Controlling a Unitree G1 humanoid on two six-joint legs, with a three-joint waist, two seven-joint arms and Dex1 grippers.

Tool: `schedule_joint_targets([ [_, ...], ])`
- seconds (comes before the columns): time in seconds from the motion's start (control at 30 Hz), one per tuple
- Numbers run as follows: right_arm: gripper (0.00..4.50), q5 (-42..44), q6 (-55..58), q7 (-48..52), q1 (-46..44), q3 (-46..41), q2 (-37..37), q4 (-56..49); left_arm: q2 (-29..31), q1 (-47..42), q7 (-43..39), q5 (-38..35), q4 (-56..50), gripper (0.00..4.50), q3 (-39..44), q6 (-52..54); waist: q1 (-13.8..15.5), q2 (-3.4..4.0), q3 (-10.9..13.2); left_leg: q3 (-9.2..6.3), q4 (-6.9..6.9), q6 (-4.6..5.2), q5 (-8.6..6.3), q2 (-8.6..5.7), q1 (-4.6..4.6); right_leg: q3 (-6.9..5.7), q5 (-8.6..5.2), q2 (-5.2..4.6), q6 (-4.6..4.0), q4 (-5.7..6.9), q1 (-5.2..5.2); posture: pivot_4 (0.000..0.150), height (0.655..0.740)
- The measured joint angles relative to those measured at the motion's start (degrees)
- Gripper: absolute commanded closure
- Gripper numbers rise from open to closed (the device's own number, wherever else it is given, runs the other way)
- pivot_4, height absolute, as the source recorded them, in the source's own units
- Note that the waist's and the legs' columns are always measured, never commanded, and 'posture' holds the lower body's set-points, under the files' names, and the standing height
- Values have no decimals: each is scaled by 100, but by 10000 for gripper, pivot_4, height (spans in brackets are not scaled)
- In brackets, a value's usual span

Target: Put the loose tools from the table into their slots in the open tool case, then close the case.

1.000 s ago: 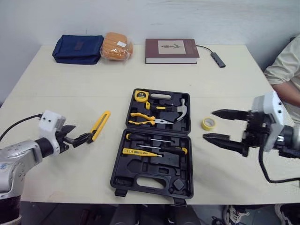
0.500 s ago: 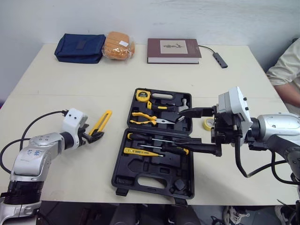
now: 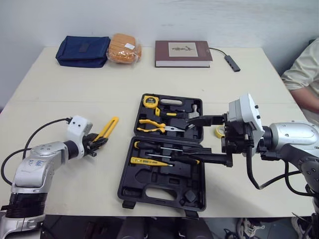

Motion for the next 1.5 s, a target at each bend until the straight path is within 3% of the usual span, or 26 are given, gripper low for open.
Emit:
schedule_joint_targets([
  [0.27,0,117,23,130,187,-133,-155,-10,1146,-329,-1928,-670,-1257,32167,-325,-380,68,-20,14,-5,-1,0,1,0,-8,2,0,-2,-1,-17,3,1500,7400],
  [0.4,0,176,115,402,805,-460,-653,-156,1178,-944,-2574,-899,-1814,32167,-1239,-251,106,-18,15,-6,-2,3,2,0,-10,-1,0,-1,-1,-21,7,1500,7400],
  [0.53,0,200,221,621,1567,-860,-1013,-300,821,-1595,-2988,-940,-2066,32167,-2287,-122,143,-18,16,0,9,11,7,0,-5,-2,1,6,2,-16,21,1500,7400],
  [0.93,0,343,451,559,2821,-1682,-1161,-760,594,-2251,-3645,180,-1855,32167,-4131,-650,170,-27,21,-3,20,16,10,1,-2,-3,4,13,7,-14,34,1500,7400],
  [1.23,0,250,436,535,3055,-1805,-1160,-778,309,-2261,-3640,761,-1469,32167,-4330,-1052,165,-28,22,-8,27,18,10,1,-1,-5,4,14,9,-13,36,1500,7400],
  [1.5,0,236,354,525,3037,-1804,-1160,-775,177,-2090,-3571,833,-1507,32167,-4290,-1030,168,-28,22,-13,35,19,10,1,0,-7,5,13,9,-14,43,1500,7400],
])
